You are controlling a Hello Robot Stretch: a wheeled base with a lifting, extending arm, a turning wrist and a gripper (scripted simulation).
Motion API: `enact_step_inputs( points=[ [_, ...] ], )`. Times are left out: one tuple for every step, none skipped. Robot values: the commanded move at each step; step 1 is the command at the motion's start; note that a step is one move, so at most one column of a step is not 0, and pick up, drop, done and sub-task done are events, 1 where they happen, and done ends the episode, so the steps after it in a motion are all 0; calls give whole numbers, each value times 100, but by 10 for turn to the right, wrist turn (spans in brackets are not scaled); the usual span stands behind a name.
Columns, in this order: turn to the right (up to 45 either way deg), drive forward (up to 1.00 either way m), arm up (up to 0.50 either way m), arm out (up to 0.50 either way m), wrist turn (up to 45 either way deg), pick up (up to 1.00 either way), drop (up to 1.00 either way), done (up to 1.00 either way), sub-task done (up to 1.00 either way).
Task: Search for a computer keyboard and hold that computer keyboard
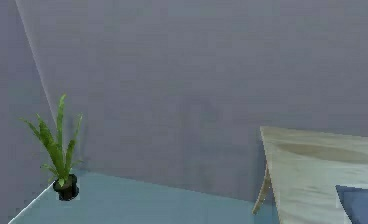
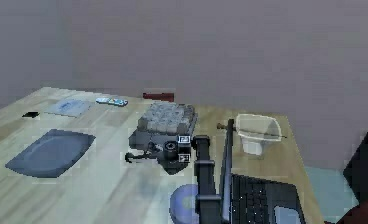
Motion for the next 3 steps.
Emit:
enact_step_inputs(
  points=[
    [0, 0, 0, 0, 0, 100, 0, 0, 0],
    [0, 0, 10, 0, 0, 0, 0, 0, 0],
    [0, 0, 0, 0, 0, 0, 0, 100, 0]
  ],
)
